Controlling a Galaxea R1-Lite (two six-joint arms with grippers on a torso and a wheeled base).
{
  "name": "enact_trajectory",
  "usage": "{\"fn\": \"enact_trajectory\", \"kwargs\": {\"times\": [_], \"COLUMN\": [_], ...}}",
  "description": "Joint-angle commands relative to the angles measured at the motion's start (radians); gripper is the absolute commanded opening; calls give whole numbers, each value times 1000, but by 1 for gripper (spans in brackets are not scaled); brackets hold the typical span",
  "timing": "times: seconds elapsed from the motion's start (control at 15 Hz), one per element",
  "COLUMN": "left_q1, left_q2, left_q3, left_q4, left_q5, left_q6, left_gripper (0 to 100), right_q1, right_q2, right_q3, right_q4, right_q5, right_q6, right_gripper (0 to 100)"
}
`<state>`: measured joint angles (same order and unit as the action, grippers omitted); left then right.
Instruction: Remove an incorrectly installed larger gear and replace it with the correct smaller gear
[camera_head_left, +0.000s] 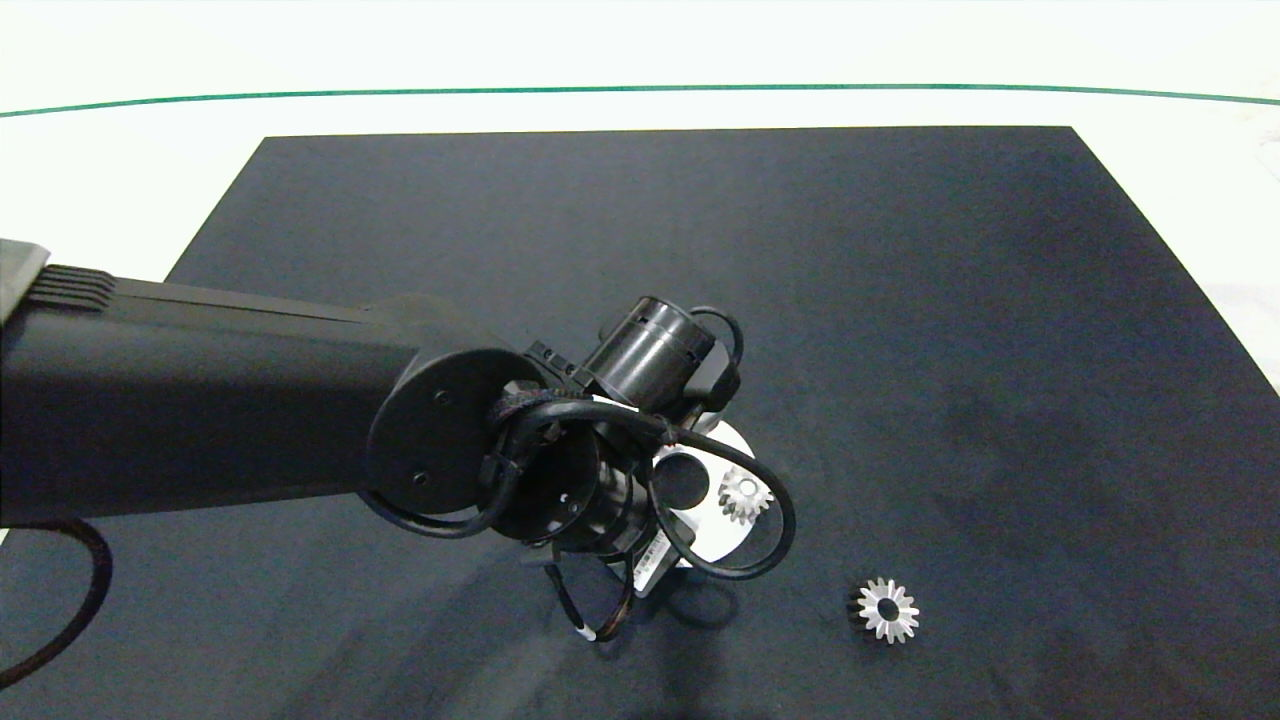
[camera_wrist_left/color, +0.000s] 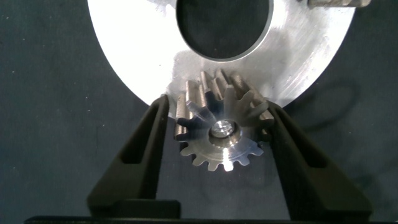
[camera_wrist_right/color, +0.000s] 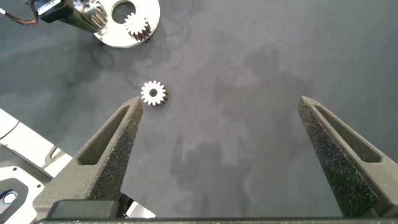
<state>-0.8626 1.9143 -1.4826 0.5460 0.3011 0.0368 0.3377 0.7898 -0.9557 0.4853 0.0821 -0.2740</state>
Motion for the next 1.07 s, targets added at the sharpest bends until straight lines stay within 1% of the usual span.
{"fn": "enact_trajectory", "kwargs": {"times": [0.07,0.8,1.0,1.07], "left_q1": [2,2,2,2], "left_q2": [-4,-11,-18,-21], "left_q3": [4,5,7,11], "left_q4": [3,3,3,3], "left_q5": [3,4,7,7], "left_q6": [0,-3,-11,-11], "left_gripper": [53,30,25,25], "right_q1": [3,4,4,4], "right_q2": [-3,-3,-4,-4], "right_q3": [0,6,6,6], "right_q4": [2,2,2,2], "right_q5": [1,1,1,1], "right_q6": [-2,-2,-2,-2], "right_gripper": [100,100,100,100]}}
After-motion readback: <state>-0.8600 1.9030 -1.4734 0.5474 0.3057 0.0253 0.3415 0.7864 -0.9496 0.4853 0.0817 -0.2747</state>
